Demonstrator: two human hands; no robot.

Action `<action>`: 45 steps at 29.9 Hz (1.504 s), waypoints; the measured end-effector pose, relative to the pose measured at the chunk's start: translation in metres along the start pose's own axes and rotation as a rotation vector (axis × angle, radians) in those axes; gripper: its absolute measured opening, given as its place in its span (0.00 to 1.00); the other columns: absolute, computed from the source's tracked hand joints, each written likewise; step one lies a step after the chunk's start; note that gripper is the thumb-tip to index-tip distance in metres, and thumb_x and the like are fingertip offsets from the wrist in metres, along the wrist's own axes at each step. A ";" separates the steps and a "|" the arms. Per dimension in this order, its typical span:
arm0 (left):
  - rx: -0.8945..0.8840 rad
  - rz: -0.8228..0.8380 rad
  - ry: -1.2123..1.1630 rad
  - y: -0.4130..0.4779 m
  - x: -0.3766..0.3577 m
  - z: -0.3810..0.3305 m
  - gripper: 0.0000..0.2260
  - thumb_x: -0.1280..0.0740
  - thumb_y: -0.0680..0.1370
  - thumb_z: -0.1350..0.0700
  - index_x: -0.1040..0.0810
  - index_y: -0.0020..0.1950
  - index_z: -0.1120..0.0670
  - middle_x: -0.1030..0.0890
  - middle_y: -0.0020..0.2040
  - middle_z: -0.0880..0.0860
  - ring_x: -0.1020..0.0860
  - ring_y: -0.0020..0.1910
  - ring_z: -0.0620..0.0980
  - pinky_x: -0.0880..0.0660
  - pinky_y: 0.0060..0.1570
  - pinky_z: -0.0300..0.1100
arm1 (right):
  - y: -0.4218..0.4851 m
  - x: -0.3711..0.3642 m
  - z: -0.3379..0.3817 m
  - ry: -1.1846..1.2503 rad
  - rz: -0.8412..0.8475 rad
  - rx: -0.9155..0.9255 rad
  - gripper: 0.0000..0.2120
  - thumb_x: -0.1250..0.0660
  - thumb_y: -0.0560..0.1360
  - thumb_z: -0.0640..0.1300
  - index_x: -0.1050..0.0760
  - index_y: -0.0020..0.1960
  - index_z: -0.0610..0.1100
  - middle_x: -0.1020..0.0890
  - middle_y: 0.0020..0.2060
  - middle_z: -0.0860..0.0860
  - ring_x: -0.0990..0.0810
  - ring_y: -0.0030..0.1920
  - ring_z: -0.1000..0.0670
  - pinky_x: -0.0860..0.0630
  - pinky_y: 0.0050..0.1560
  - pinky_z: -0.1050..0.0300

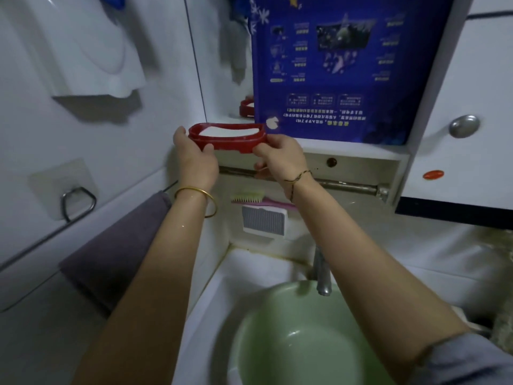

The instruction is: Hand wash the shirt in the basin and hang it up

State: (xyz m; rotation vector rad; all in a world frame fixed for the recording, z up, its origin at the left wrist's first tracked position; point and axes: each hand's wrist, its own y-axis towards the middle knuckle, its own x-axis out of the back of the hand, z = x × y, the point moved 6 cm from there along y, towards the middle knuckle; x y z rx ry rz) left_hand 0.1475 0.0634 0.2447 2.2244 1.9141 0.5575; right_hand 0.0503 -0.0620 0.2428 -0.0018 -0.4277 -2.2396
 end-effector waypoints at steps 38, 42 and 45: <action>-0.137 0.065 0.685 -0.022 -0.076 0.008 0.37 0.37 0.76 0.63 0.58 0.77 0.58 0.58 0.78 0.56 0.55 0.77 0.58 0.51 0.73 0.55 | 0.007 0.039 -0.026 -0.256 -0.306 0.059 0.04 0.38 0.77 0.40 0.32 0.49 0.47 0.19 0.44 0.44 0.19 0.44 0.43 0.19 0.45 0.45; -0.131 0.096 0.699 -0.021 -0.074 0.007 0.38 0.37 0.76 0.63 0.58 0.77 0.58 0.58 0.78 0.56 0.55 0.76 0.58 0.50 0.73 0.56 | 0.002 0.041 -0.024 -0.240 -0.288 0.052 0.03 0.39 0.78 0.39 0.32 0.49 0.46 0.19 0.44 0.43 0.19 0.42 0.44 0.20 0.40 0.51; -0.143 0.088 0.714 -0.021 -0.070 0.005 0.37 0.37 0.76 0.63 0.56 0.77 0.58 0.57 0.78 0.56 0.53 0.76 0.58 0.49 0.73 0.55 | -0.004 0.044 -0.019 -0.216 -0.300 0.065 0.03 0.40 0.78 0.38 0.31 0.49 0.45 0.19 0.42 0.43 0.22 0.32 0.49 0.25 0.31 0.58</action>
